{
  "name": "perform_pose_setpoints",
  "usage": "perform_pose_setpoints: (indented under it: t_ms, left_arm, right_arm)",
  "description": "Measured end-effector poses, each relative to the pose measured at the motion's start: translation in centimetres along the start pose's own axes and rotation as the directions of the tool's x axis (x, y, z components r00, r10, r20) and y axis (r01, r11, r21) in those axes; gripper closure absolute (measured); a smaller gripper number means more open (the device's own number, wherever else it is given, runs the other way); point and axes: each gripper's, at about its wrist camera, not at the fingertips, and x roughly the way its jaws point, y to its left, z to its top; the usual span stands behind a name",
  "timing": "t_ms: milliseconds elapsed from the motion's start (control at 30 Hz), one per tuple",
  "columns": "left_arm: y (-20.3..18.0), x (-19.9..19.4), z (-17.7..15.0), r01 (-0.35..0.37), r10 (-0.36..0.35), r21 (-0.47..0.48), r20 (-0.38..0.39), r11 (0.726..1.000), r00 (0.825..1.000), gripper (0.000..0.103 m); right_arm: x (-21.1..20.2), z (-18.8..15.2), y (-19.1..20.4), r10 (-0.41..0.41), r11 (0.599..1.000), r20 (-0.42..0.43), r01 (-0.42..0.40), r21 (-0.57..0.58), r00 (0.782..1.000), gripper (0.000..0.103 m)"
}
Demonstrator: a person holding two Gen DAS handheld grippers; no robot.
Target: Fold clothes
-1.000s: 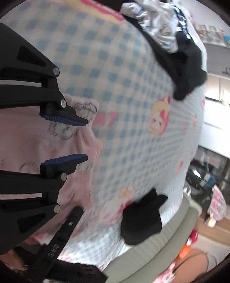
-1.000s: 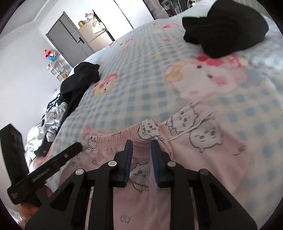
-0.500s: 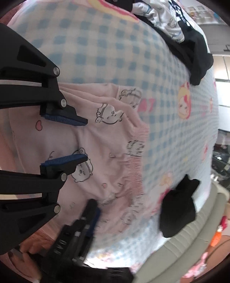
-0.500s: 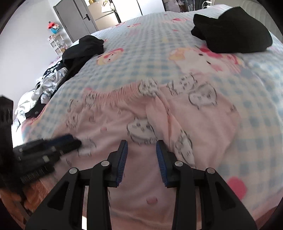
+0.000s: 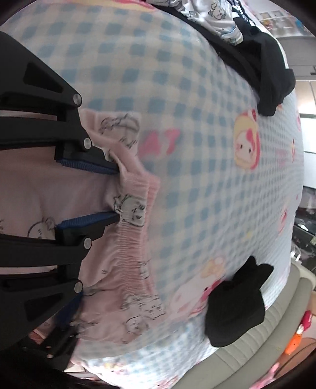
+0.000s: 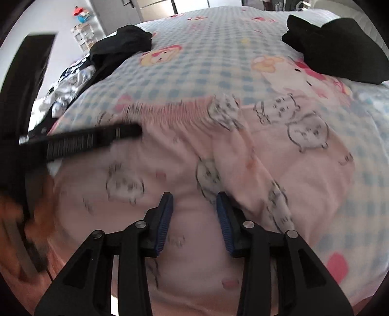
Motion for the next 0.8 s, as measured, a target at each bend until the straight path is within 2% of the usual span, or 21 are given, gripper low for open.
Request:
perform_pose_setpoints:
  t_ms: [67, 167, 233, 300, 400, 467, 533, 600, 700, 767, 800]
  left_arm:
    - [-0.1, -1.1, -0.3, -0.009, 0.009, -0.009, 0.029, 1.000, 1.000, 0.068]
    - [0.0, -3.1, -1.3, 0.000, 0.003, -0.032, 0.085, 0.999, 0.996, 0.067]
    - [-0.1, -3.9, -2.1, 0.021, -0.018, -0.035, 0.088, 0.999, 0.996, 0.067]
    - [-0.3, -4.2, -2.7, 0.037, -0.035, -0.025, 0.080, 0.999, 0.996, 0.067]
    - [-0.5, -3.5, -3.1, 0.019, -0.020, 0.015, 0.081, 1.000, 0.997, 0.067]
    - [0.3, -2.6, -2.8, 0.030, -0.029, -0.005, 0.066, 1.000, 0.997, 0.067]
    - [0.9, -1.6, -2.0, 0.026, -0.025, -0.021, 0.055, 0.999, 0.998, 0.067]
    - [1.3, -1.1, -1.1, -0.007, 0.008, -0.025, 0.069, 1.000, 0.998, 0.067]
    - [2.6, -1.3, 0.2, -0.045, 0.055, -0.101, 0.094, 0.994, 0.994, 0.067]
    - [3.1, -2.4, 0.3, -0.008, 0.022, -0.137, 0.102, 0.991, 0.995, 0.067]
    - [3.0, -3.1, 0.0, 0.005, 0.010, -0.137, 0.110, 0.991, 0.994, 0.067]
  right_arm:
    - [-0.5, -0.6, 0.1, -0.013, 0.999, 0.002, 0.013, -0.029, 1.000, 0.066]
    - [-1.9, 0.3, 0.5, 0.005, 1.000, 0.033, -0.004, -0.025, 0.999, 0.065]
    - [-3.0, 1.3, 0.4, 0.014, 1.000, 0.091, -0.014, -0.004, 0.996, 0.064]
    - [-2.9, 2.6, 0.4, 0.001, 1.000, 0.109, -0.002, 0.009, 0.994, 0.062]
    - [-0.5, 3.9, 0.8, -0.024, 1.000, 0.046, 0.025, -0.015, 0.999, 0.061]
    - [1.5, 3.8, 1.0, -0.083, 0.994, -0.005, 0.082, -0.068, 0.997, 0.061]
    - [1.6, 3.7, 1.2, -0.099, 0.991, 0.004, 0.099, -0.086, 0.995, 0.060]
    - [1.0, 3.9, 1.3, -0.103, 0.991, 0.021, 0.104, -0.080, 0.994, 0.060]
    - [-0.3, 4.2, 0.3, -0.078, 0.997, 0.095, 0.079, 0.002, 0.992, 0.061]
    - [-1.5, 4.1, -0.9, -0.050, 0.995, 0.134, 0.038, 0.089, 0.990, 0.061]
    - [-2.2, 4.1, -1.1, -0.064, 0.993, 0.133, 0.050, 0.108, 0.989, 0.061]
